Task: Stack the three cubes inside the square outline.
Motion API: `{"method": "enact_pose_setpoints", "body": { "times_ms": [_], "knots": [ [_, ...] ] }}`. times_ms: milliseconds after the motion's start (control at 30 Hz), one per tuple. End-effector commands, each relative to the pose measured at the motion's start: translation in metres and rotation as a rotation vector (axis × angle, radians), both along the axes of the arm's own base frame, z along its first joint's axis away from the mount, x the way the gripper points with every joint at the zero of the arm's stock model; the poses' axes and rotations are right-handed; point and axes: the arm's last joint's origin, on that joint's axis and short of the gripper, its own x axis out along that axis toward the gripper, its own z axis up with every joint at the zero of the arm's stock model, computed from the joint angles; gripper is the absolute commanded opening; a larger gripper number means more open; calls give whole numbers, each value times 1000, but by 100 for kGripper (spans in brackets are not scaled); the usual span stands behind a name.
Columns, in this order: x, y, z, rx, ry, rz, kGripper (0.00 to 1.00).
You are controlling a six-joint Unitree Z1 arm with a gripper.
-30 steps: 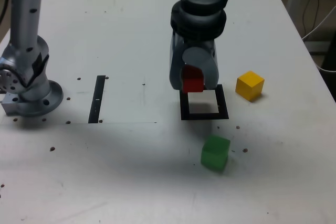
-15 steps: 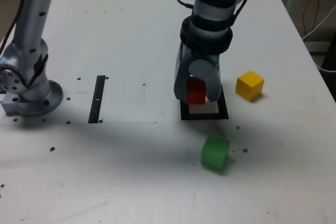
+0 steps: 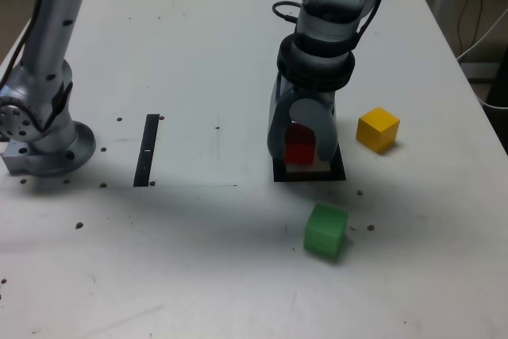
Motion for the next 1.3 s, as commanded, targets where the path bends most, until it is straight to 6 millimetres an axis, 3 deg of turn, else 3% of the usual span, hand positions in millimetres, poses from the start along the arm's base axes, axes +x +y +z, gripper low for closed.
{"method": "enact_pose_setpoints", "body": {
  "times_ms": [0,333,633,900,1267],
  "knots": [
    [1,2,-3,-3,7,-1,35],
    [3,6,-5,-34,-8,-21,73],
    [-2,13,-13,-40,-19,-11,98],
    [-12,16,6,-35,-63,-7,100],
    [-44,19,59,-24,-135,-10,100]
  ]
}}
